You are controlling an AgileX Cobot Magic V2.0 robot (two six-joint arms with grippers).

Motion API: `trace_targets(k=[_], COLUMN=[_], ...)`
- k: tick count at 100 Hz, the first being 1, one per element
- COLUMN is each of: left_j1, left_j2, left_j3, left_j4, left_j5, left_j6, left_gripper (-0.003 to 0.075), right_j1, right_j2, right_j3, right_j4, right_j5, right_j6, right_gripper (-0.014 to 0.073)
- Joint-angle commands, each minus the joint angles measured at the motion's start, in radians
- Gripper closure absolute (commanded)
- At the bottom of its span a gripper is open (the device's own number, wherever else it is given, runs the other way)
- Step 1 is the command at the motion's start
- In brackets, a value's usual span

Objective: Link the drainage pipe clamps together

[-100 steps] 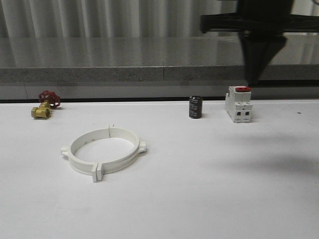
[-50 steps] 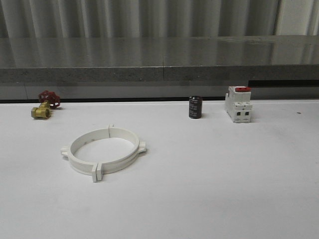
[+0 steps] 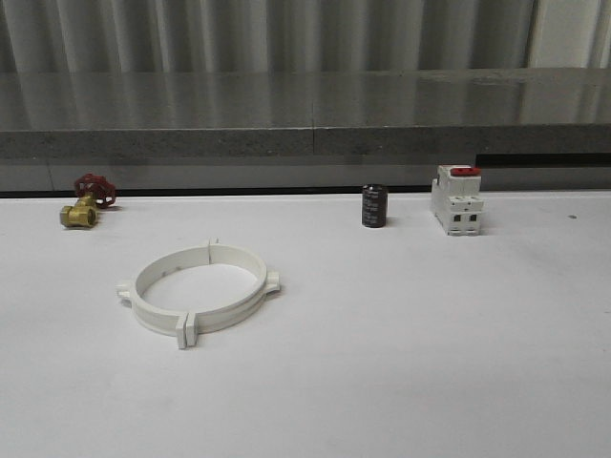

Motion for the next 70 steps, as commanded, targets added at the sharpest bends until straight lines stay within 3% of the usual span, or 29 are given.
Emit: trace_targets(k=[1,21,45,70], left_j1=[0.004,0.004,0.004,0.004], left_j2=[0.01,0.01,0.01,0.01], left_j3=[-0.024,-0.024,-0.024,-0.024], left_j4=[0.0,0.0,0.0,0.0], left_j5=[-0.075,-0.075,-0.075,-0.075], left_j6=[0.001,0.001,0.001,0.001], left_gripper=[0.0741,0.0741,0.0741,0.0741], right_j1=[-0.002,-0.005,-0.004,-0.004], right_j2=[-0.102,-0.279,-0.437,-0.542], right_j3=[0.027,0.123,0.28,0.46], right_j4=[0.002,-0.052,-0.179,-0.181], right_j5=[-0.115,-0.182,-0.471,-0.585], right_j6=[-0.012,-0.013,-0.013,-0.012], right_gripper=[0.0654,0.0654,0.0654,0.0654])
